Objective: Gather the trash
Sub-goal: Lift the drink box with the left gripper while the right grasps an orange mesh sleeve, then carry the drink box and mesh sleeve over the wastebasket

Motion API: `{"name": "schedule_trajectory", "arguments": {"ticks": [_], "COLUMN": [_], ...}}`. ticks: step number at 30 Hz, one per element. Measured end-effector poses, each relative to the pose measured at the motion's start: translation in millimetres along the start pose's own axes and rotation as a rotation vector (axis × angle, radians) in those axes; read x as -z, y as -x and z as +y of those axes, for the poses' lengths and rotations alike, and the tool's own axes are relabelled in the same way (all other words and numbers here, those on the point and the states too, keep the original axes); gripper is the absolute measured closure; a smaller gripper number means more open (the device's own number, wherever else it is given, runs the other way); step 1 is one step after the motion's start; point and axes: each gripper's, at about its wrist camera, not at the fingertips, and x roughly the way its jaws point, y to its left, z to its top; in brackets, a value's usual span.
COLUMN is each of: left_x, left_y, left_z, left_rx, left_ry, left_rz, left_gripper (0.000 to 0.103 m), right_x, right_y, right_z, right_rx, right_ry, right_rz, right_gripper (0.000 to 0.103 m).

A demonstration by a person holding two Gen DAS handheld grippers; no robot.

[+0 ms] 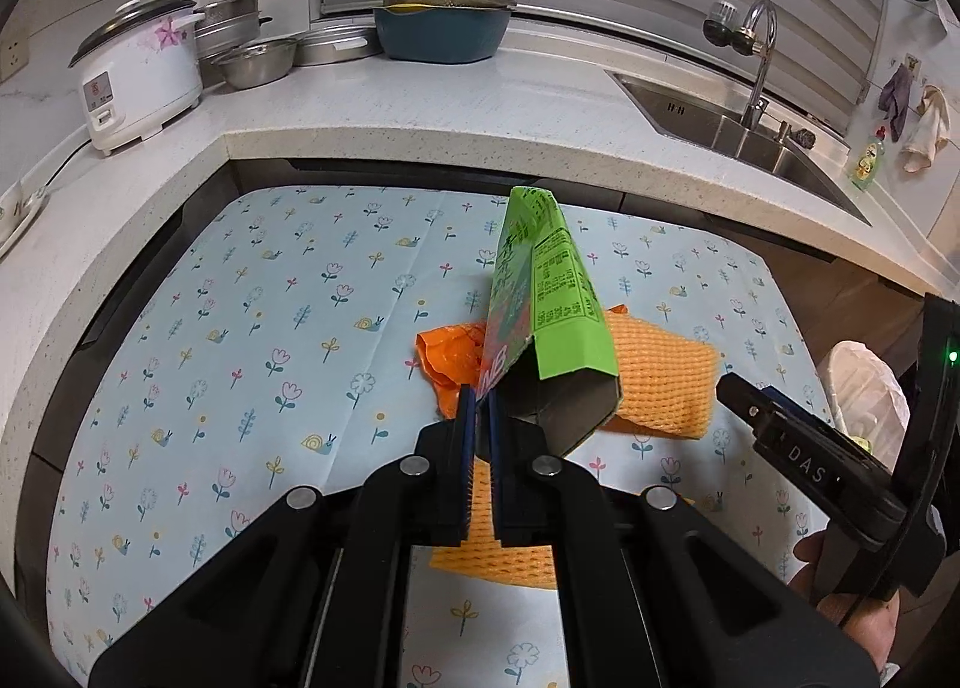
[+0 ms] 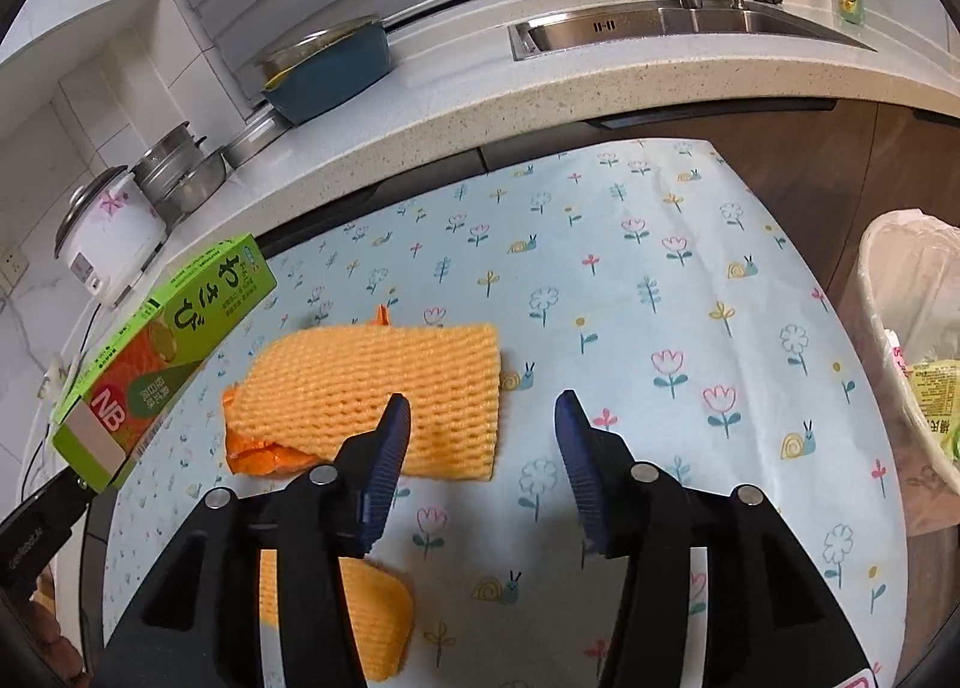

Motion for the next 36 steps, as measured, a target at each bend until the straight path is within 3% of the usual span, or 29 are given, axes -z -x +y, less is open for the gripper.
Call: {"name": "schedule_trajectory", "arguments": {"ticks": [5, 9, 10, 11, 13, 16, 27, 36], "left_x": [-8, -10, -10, -10, -8, -5, 7, 10], "left_y": [-5, -13, -15, -18, -23, -26, -3, 28], "left_z": [-3, -5, -6, -6, -7, -8, -27, -65], "left_rx": [0.009, 0.013, 0.013, 0.012, 0.009, 0.007, 0.030, 0.077], "left_ry": [-0.010, -0.025, -0.029, -0.032, -0.034, -0.030, -0.042, -0.082], "left_rz": [-0.009, -0.006, -0.003, 0.000, 0.010, 0.022, 0.019, -0.014], "left_gripper": [0.099, 0.099, 0.099, 0.099, 0.099, 0.099, 0.099, 0.099], "right_x": [-15, -12, -10, -8, -1, 4, 5, -8], "right_y": [-20, -41, -46, -50, -55, -48, 10, 78], "right_z": [5, 13, 15, 16, 19, 19, 1, -40], "right_rx": [-0.047, -0.064, -0.064, -0.063, -0.047, -0.044, -0.034, 0.028], "right_ry": [-0.002, 0.030, 0.038, 0.044, 0.068, 0.088, 0.064, -0.003], "right_rz": [0.029, 0.077, 0.087, 0.097, 0.117, 0.100, 0.007, -0.111], "right_gripper": [0.034, 0.034, 0.039, 0.056, 0.078, 0.094, 0.098, 0.098]}}
